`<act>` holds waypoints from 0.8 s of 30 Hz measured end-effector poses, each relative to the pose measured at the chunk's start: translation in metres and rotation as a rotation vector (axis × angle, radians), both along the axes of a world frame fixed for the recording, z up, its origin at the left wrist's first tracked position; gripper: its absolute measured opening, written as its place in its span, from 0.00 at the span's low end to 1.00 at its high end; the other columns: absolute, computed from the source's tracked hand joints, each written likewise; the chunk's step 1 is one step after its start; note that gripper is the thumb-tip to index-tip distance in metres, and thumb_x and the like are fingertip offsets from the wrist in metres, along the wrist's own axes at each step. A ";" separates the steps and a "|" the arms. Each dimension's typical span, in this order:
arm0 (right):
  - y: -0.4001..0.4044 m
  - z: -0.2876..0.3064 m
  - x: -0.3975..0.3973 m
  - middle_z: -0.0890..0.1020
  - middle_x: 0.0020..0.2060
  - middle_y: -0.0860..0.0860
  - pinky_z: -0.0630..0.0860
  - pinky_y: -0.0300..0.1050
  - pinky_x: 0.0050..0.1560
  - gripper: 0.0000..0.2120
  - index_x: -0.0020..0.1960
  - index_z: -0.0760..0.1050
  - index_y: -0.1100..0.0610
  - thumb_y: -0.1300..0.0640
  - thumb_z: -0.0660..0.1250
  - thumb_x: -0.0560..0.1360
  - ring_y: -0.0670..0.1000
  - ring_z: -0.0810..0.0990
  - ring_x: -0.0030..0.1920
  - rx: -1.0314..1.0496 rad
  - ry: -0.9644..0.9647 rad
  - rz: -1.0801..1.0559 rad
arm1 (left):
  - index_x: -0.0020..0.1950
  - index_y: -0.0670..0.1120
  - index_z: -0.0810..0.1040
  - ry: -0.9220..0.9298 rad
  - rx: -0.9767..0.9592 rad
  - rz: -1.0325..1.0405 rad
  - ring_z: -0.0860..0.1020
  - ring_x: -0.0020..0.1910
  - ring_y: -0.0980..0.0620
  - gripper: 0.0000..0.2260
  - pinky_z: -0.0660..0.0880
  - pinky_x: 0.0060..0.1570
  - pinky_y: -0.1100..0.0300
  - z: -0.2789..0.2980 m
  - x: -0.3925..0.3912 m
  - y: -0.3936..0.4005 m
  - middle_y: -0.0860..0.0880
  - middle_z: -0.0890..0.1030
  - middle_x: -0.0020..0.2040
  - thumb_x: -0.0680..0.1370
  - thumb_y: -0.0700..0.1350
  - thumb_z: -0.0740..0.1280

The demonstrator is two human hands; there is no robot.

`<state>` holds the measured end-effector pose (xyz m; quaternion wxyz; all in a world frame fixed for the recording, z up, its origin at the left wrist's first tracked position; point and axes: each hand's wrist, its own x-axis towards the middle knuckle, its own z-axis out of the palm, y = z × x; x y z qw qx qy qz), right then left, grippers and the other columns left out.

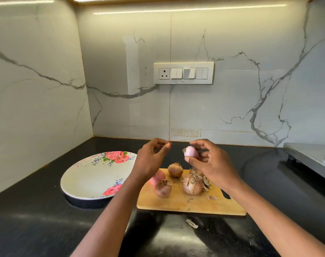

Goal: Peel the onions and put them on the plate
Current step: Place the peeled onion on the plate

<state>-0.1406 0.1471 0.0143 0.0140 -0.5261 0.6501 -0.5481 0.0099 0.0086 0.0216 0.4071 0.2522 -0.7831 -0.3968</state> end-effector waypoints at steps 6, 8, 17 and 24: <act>-0.047 0.024 0.048 0.83 0.49 0.41 0.78 0.32 0.46 0.16 0.56 0.77 0.48 0.52 0.79 0.72 0.40 0.83 0.47 0.167 0.167 0.082 | 0.56 0.51 0.82 -0.202 -0.149 0.209 0.79 0.48 0.60 0.05 0.72 0.45 0.67 0.016 0.079 -0.035 0.57 0.82 0.48 0.82 0.48 0.68; -0.074 0.022 0.074 0.82 0.49 0.42 0.79 0.38 0.48 0.16 0.55 0.77 0.48 0.51 0.79 0.71 0.42 0.82 0.48 0.231 0.207 0.122 | 0.56 0.52 0.82 -0.274 -0.163 0.291 0.77 0.47 0.62 0.05 0.71 0.45 0.67 0.017 0.112 -0.047 0.58 0.81 0.48 0.82 0.48 0.68; -0.163 0.006 0.149 0.82 0.56 0.52 0.80 0.55 0.54 0.12 0.59 0.75 0.47 0.52 0.70 0.76 0.55 0.81 0.50 0.481 0.381 0.149 | 0.59 0.51 0.81 -0.390 -0.112 0.433 0.78 0.52 0.55 0.07 0.71 0.50 0.61 -0.003 0.171 -0.076 0.52 0.82 0.57 0.82 0.44 0.66; -0.181 -0.007 0.158 0.79 0.62 0.54 0.76 0.49 0.56 0.17 0.64 0.75 0.50 0.54 0.72 0.77 0.54 0.78 0.55 0.549 0.332 0.139 | 0.60 0.51 0.79 -0.364 -0.045 0.420 0.78 0.55 0.53 0.07 0.70 0.50 0.62 -0.020 0.181 -0.090 0.49 0.81 0.60 0.82 0.45 0.67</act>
